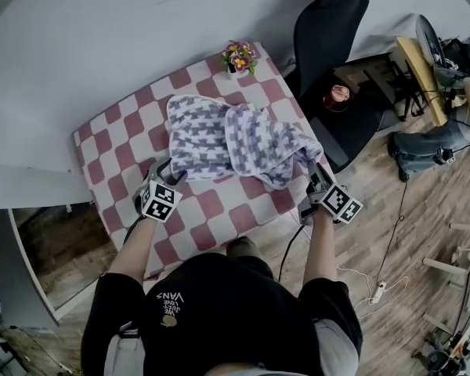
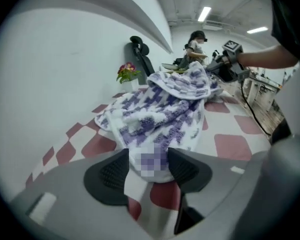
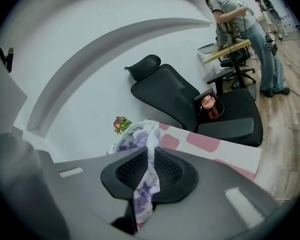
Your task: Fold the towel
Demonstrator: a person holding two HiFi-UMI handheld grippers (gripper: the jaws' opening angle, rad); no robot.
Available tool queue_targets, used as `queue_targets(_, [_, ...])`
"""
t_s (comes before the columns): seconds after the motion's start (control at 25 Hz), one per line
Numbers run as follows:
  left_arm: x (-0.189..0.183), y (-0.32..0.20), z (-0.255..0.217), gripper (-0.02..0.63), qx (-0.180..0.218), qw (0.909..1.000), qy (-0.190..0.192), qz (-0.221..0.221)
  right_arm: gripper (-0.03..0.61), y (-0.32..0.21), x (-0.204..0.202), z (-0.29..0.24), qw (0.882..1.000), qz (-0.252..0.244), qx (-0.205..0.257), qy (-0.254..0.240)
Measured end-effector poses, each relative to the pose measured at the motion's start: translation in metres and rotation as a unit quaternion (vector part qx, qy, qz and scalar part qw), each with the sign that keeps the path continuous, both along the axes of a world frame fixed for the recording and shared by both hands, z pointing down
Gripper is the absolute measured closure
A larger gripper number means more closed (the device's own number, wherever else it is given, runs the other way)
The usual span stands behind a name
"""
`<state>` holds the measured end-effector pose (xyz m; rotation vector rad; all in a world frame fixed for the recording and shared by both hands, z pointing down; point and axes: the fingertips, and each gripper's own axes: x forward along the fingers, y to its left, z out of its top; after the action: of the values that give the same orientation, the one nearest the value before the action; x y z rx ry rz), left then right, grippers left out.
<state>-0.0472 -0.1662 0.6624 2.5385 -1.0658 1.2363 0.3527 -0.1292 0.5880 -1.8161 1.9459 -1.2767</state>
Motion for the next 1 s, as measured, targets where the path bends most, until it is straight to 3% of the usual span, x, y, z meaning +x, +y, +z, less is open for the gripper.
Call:
queue_targets(0.12, [-0.006,-0.004,0.003,0.371,-0.024,0.9977,0.033,-0.053,0.536,0.001,0.011,-0.003,1.000,0.015,0.006,-0.003])
queue_targets(0.28, [-0.003,-0.004,0.013,0.373,-0.066,0.9906,0.083,-0.085,0.536,-0.002,0.016,-0.016,1.000,0.007,0.013,0.015])
queue_targets(0.4, [-0.001,-0.007,0.012,0.378,-0.075,0.9867,0.104,-0.100,0.536,-0.008,0.012,-0.031,0.999,-0.005,0.025,0.023])
queue_targets(0.44, [0.001,-0.006,0.012,0.415,-0.083,0.9863,0.108,-0.094,0.536,-0.010,0.010,-0.036,0.999,-0.007,0.030,0.025])
queue_targets(0.48, [0.003,-0.004,0.011,0.534,-0.094,0.9853,0.114,-0.086,0.537,-0.012,0.009,-0.042,0.999,-0.009,0.035,0.027])
queue_targets(0.6, [-0.008,-0.002,0.000,0.568,-0.114,0.9786,0.139,-0.100,0.536,-0.019,0.010,-0.056,0.998,-0.006,0.049,0.033])
queue_targets(0.8, [-0.090,-0.007,-0.043,0.572,-0.075,0.9690,0.169,-0.164,0.537,-0.015,0.015,-0.065,0.998,0.010,0.047,0.052])
queue_targets(1.0, [-0.194,0.042,-0.070,0.572,-0.062,0.9559,0.165,-0.235,0.537,0.014,-0.001,-0.037,0.999,0.021,-0.009,0.048])
